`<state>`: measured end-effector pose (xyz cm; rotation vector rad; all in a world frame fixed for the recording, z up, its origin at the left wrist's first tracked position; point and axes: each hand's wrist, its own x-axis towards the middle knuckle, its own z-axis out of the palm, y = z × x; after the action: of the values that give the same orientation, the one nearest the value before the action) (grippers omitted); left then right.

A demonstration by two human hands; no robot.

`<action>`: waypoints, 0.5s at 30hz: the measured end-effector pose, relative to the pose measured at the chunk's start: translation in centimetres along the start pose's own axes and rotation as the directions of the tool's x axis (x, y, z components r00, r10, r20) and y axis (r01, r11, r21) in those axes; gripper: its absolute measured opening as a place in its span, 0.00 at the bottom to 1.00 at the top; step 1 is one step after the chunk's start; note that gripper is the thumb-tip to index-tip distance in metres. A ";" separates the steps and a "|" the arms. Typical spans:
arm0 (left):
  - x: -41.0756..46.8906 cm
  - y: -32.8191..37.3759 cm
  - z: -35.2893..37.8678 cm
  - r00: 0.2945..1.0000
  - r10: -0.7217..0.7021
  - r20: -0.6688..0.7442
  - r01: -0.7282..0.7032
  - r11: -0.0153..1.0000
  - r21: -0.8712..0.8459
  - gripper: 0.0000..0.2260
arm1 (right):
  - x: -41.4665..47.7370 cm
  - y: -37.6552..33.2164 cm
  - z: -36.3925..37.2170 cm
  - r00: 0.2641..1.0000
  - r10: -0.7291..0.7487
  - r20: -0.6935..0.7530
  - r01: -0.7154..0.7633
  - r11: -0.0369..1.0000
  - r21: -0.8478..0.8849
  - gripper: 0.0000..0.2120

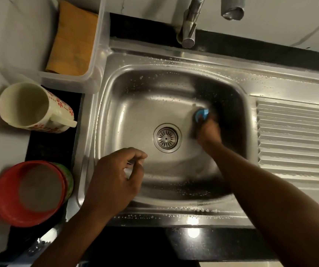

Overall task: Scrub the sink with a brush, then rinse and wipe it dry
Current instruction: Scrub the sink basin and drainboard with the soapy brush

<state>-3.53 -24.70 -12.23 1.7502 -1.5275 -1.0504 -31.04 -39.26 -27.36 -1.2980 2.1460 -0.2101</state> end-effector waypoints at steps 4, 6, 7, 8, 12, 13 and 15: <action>-0.5 -0.4 -0.4 1.000 -0.027 -0.001 0.027 1.000 0.002 0.09 | 1.6 -2.5 0.0 1.000 0.024 0.006 -0.024 0.999 0.034 0.18; -0.8 -0.5 -0.6 0.999 -0.044 -0.011 0.044 0.999 0.003 0.10 | 0.8 -2.4 0.6 0.992 -0.045 0.120 0.043 0.999 0.015 0.19; -0.9 -0.5 -0.7 0.999 -0.051 -0.015 0.051 0.999 -0.001 0.10 | -0.2 -1.6 0.8 0.977 -0.081 0.199 0.086 0.996 -0.020 0.21; -1.1 -0.5 -0.8 0.998 -0.058 -0.018 0.058 0.998 -0.008 0.09 | -1.4 -0.7 0.6 0.946 -0.158 0.283 0.200 0.972 -0.125 0.23; -1.4 -0.4 -0.9 0.997 -0.071 -0.025 0.071 0.997 -0.024 0.10 | -4.8 2.6 -1.2 0.728 -0.213 0.652 0.536 0.770 -0.346 0.23; -1.4 -0.3 -0.9 0.997 -0.070 -0.029 0.069 0.997 -0.023 0.10 | -5.4 2.9 -1.2 0.672 -0.199 0.713 0.575 0.747 -0.333 0.23; -1.5 -0.2 -0.8 0.998 -0.058 -0.040 0.057 0.998 -0.022 0.10 | -6.9 2.9 0.0 0.603 -0.141 0.785 0.606 0.721 -0.336 0.26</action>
<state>-2.83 -23.25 -11.69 1.7996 -1.4442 -1.0494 -30.94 -31.97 -25.72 -1.8072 1.2121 0.7526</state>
